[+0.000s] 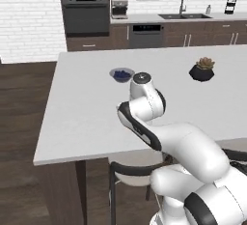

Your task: Take a straw from the drawer in front and place it inside the glass cup on the dining counter.

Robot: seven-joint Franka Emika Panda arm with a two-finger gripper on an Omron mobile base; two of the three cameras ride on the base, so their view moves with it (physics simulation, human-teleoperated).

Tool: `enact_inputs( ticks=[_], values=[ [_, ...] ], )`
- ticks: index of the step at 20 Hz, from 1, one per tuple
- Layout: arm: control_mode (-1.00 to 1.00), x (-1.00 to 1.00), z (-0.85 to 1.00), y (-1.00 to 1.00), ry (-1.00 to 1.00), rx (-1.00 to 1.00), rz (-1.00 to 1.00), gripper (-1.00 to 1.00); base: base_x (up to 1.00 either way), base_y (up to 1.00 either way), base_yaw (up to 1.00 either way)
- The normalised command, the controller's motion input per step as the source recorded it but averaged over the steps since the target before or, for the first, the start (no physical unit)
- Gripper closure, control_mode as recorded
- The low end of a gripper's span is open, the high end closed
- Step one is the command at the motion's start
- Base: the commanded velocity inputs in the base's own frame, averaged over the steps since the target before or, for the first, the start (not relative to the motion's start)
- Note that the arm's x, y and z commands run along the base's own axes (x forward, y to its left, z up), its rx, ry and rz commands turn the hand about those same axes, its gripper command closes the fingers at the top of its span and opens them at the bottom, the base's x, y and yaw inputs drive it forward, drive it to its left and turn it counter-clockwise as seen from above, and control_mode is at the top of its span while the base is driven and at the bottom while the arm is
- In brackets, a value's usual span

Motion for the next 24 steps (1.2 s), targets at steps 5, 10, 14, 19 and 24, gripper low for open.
enact_inputs(
  ticks=[5, 10, 14, 19, 24],
  values=[
    [1.00, 0.00, 0.00, 0.00, 0.00, 0.00, 0.00, 1.00, 0.76, 0.03, -0.20],
    [-1.00, -0.04, 0.23, 0.01, -0.06, 0.01, 0.00, 1.00, 0.07, 0.01, -0.02],
    [-1.00, -0.24, 0.36, -0.22, -0.28, 0.00, 0.20, 1.00, 0.00, 0.00, 0.00],
    [-1.00, -0.05, 0.21, -0.45, -0.29, 0.03, 0.39, 1.00, 0.00, 0.00, 0.00],
    [-1.00, 0.10, 0.01, -0.36, -0.16, 0.14, 0.48, 1.00, 0.00, 0.00, 0.00]
  ],
)
